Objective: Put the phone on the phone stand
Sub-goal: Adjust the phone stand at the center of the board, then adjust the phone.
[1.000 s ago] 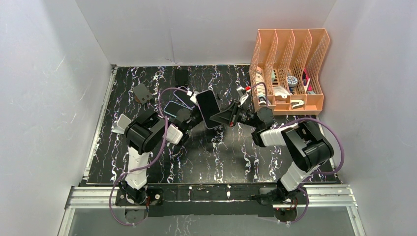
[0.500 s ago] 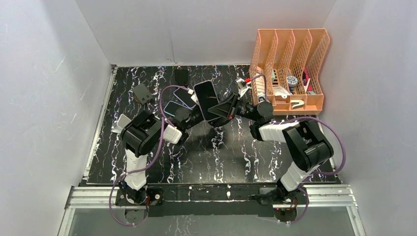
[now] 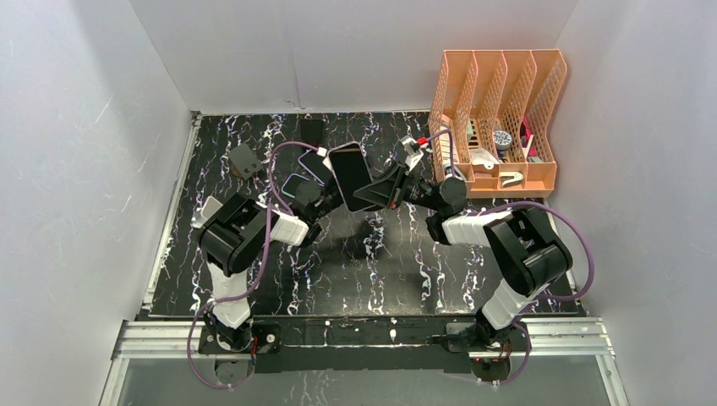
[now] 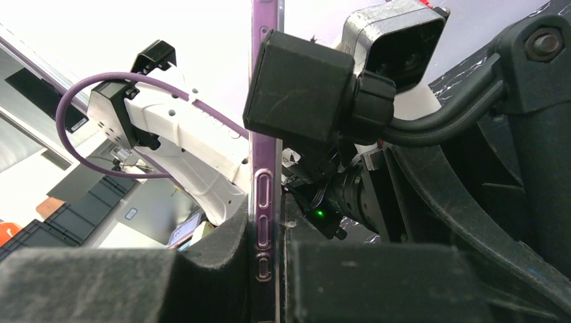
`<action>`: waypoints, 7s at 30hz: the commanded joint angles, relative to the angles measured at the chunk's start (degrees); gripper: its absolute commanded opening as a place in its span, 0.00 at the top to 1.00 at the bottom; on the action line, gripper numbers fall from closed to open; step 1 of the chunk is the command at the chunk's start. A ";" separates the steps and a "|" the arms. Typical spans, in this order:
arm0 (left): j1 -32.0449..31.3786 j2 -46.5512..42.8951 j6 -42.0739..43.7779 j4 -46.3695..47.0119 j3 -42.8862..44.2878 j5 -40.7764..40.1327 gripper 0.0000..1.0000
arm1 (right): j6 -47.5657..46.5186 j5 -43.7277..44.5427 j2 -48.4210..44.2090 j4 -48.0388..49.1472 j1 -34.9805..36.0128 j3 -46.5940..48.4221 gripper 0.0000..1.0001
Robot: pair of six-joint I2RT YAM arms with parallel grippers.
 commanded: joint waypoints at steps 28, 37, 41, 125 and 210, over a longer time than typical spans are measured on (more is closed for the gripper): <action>2.66 -8.31 14.51 19.24 -15.20 -3.42 1.00 | -1.82 2.60 -3.51 17.70 -4.92 -3.34 0.99; 1.75 1.64 22.78 19.30 -14.11 -5.76 1.00 | 0.07 -0.15 -6.94 17.66 -9.17 -6.44 0.99; 1.75 5.07 24.05 19.27 -11.00 -4.52 1.00 | 0.63 -0.93 -7.41 17.67 -10.36 -6.85 0.99; -3.58 -34.07 -15.39 -86.43 29.22 -22.44 0.55 | -99.22 106.82 -17.71 -47.13 43.12 15.07 0.99; 20.91 -36.07 -19.93 -33.80 16.19 33.57 1.00 | -49.35 -13.94 -14.07 -63.35 -1.01 26.67 0.18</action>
